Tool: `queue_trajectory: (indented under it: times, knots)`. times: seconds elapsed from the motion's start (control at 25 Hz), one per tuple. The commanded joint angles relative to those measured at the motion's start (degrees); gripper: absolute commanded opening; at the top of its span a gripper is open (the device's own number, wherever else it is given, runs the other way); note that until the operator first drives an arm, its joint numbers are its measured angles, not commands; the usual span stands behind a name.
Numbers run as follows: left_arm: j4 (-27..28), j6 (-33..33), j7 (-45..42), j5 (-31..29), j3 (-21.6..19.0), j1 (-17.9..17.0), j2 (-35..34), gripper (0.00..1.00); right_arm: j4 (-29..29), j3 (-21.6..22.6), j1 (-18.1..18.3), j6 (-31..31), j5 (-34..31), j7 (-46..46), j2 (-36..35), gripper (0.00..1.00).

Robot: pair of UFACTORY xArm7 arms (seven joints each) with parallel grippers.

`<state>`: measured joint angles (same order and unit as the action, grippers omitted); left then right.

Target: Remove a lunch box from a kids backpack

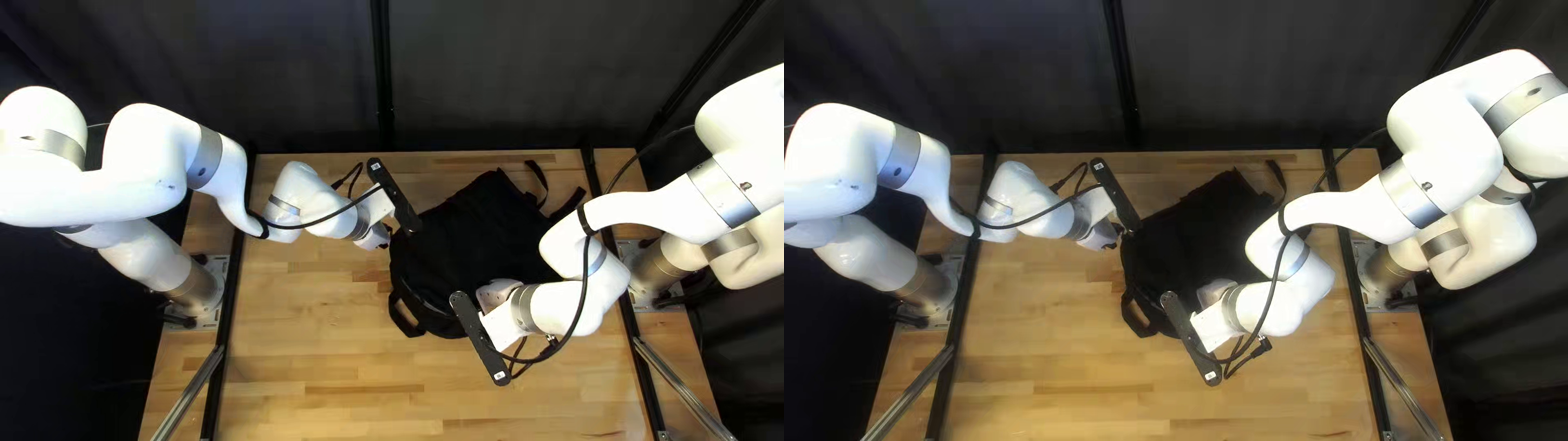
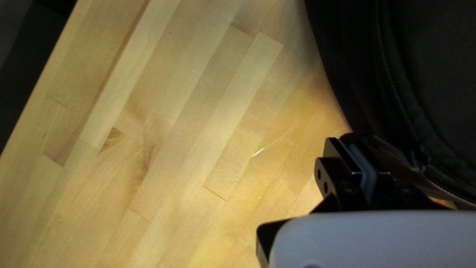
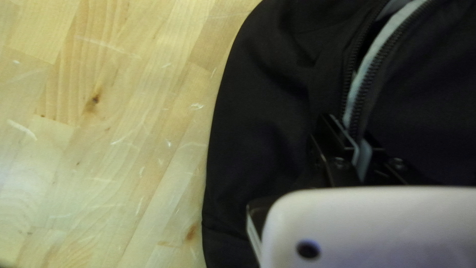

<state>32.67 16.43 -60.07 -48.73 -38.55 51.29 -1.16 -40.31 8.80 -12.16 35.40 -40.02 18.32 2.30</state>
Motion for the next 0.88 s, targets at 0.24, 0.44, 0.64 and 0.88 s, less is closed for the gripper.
queue_trajectory:
  times: [0.24,0.44,0.64,0.88]
  knots:
    - [2.33,-1.36,4.09,-1.08,1.87,1.65,4.14,0.0,-0.17,-0.28,0.15,-0.37,0.99,-1.77,-0.11,0.0]
    - [4.41,-0.89,6.02,-0.95,2.08,1.94,6.15,0.0,-0.2,-0.37,0.18,-0.39,1.43,-2.61,0.08,0.0]
    - [6.41,-0.22,7.67,-1.08,2.26,2.1,7.98,0.0,-0.13,-0.39,0.18,-0.43,1.56,-3.02,0.21,0.0]
    - [7.46,-0.07,9.34,-0.69,2.21,2.39,8.61,0.0,0.04,-0.42,0.2,-0.49,1.56,-3.33,0.42,0.0]
